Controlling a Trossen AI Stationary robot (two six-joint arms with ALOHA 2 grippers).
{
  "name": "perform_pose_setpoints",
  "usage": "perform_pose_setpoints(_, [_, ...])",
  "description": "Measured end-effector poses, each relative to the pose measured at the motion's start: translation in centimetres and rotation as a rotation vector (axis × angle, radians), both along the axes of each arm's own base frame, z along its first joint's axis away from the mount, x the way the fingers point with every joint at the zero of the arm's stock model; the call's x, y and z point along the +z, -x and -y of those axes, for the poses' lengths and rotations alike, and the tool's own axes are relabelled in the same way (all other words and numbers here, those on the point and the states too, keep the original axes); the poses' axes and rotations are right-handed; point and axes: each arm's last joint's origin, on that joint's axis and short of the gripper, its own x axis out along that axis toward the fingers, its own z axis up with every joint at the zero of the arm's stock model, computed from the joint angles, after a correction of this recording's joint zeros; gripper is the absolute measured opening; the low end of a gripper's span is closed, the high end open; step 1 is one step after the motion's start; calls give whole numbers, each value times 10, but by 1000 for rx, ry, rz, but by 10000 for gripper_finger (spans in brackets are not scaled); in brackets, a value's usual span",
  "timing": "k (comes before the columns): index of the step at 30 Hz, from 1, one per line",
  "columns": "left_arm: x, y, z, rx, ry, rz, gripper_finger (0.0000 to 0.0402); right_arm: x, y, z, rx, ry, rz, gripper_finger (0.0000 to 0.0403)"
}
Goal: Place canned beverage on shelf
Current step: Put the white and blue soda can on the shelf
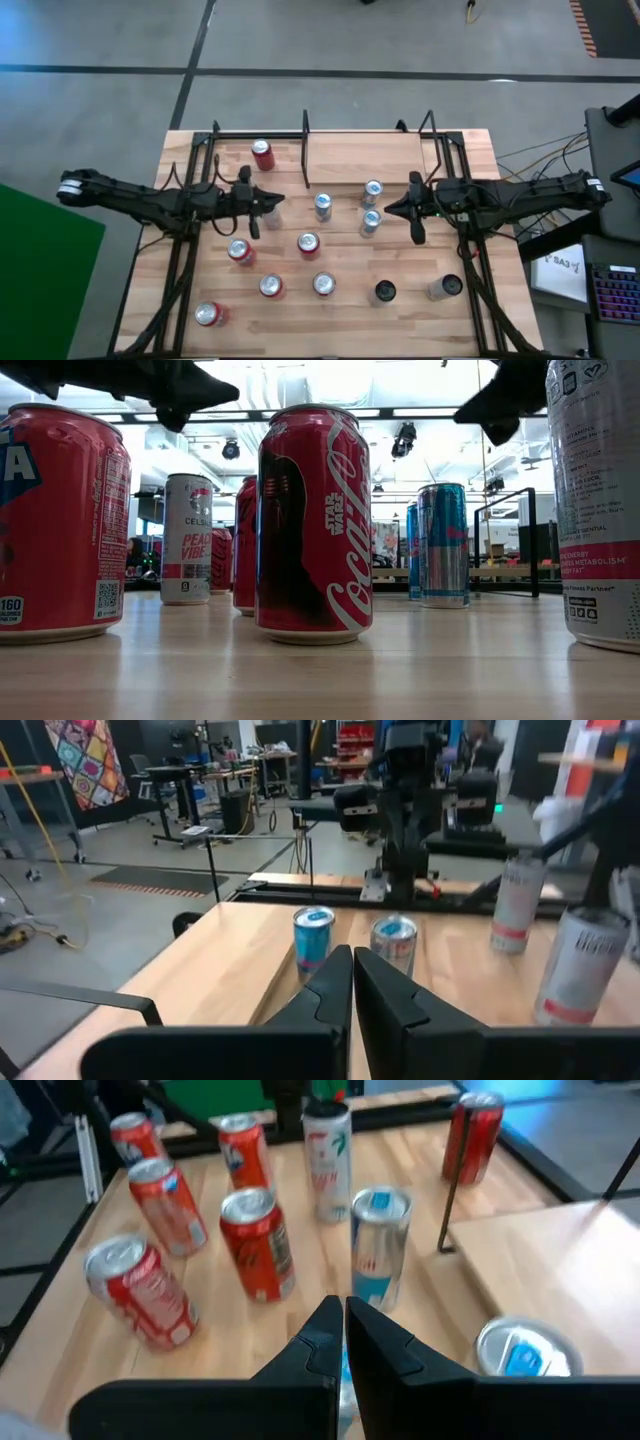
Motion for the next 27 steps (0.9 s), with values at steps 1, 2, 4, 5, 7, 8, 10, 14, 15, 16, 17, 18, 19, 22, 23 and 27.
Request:
perform_pose_setpoints(1, [0,1,0,0,19,7,0,2,-2,1,-4,0,1,9])
perform_pose_setpoints(2, [-2,1,1,-2,34,6,0,3,-4,1,-7,1,-1,9])
perform_pose_setpoints(4, [-8,1,2,-5,45,-11,0,3,-7,1,-1,15,-16,9])
perform_pose_setpoints(5, [-10,0,2,4,47,-16,0,2,-9,1,2,22,-25,9])
perform_pose_setpoints(7, [-10,-1,2,34,56,4,0,2,-12,1,9,36,-35,9])
perform_pose_setpoints(8, [-9,-2,2,44,63,21,0,2,-13,1,9,38,-35,9])
perform_pose_setpoints(10, [-7,-2,1,55,67,37,0,2,-16,1,10,38,-41,9])
perform_pose_setpoints(14, [-5,-2,1,53,70,45,0,2,-22,0,13,45,-55,9])
perform_pose_setpoints(15, [-5,-2,1,53,68,44,0,2,-24,0,9,36,-59,9])
perform_pose_setpoints(16, [-5,-2,1,53,67,43,0,1,-25,0,3,22,-63,9])
perform_pose_setpoints(17, [-5,-2,1,53,66,43,0,0,-27,0,-1,13,-67,9])
perform_pose_setpoints(18, [-5,-2,1,54,66,43,0,-2,-28,0,-7,1,-74,9])
perform_pose_setpoints(19, [-5,-2,1,56,66,44,0,-3,-29,0,-10,-3,-82,9])
perform_pose_setpoints(22, [-4,-2,1,58,67,52,0,-8,-34,0,-11,-4,-107,9])
perform_pose_setpoints(23, [-4,-2,1,58,67,52,0,-10,-35,0,-11,-4,-117,9])
perform_pose_setpoints(27, [-4,-2,1,58,58,49,0,-13,-41,-1,-9,1,-136,9])
